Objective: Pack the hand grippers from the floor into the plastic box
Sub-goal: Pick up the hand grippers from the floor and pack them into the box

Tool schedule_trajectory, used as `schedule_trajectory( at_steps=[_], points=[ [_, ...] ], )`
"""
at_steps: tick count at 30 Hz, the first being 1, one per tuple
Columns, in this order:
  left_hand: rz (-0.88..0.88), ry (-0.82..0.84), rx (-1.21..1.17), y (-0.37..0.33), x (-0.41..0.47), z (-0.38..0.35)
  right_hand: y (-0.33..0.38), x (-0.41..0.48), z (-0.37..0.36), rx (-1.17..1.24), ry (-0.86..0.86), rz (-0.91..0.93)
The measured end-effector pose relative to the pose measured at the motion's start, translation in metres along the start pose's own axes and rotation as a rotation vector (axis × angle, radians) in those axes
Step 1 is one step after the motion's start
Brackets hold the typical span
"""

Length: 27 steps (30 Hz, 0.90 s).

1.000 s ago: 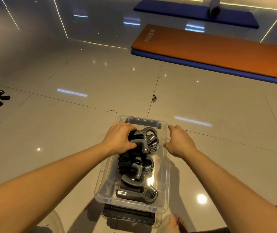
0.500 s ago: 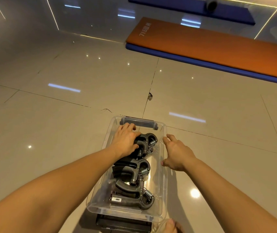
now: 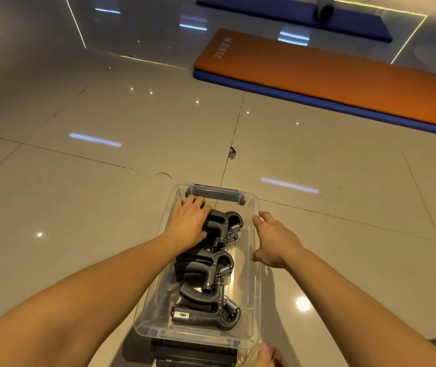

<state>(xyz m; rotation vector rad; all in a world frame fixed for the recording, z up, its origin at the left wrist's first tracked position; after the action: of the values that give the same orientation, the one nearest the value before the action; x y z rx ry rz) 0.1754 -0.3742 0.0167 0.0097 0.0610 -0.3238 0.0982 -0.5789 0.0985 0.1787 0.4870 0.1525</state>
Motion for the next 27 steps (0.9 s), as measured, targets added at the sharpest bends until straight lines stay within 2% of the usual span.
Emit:
schedule_trajectory(
  at_steps=[10,15,21,27],
  points=[
    [0.044,-0.027,0.046,-0.003,-0.016,0.015,0.005,-0.002,0.005,-0.035,0.016,-0.033],
    [0.017,-0.095,-0.020,0.027,-0.032,0.067,0.031,-0.001,0.022,-0.033,-0.087,-0.037],
    [0.197,-0.018,-0.093,0.107,-0.068,0.151,0.113,-0.002,0.063,0.146,-0.259,0.087],
    [0.373,-0.038,-0.114,0.192,-0.140,0.242,0.236,-0.013,0.106,0.281,-0.361,0.305]
  ],
)
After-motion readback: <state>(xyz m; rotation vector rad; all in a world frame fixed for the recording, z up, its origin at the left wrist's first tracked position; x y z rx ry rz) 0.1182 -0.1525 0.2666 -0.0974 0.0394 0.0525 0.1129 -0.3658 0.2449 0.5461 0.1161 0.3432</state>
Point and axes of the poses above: each hand's wrist, its own x-axis towards the middle knuckle, its own z-axis out of the back of the hand, y = z × x, the point moved 1 cm from there along x, towards the middle knuckle, and after that the axes turned 10 degrees about z, right-handed, at the moved point
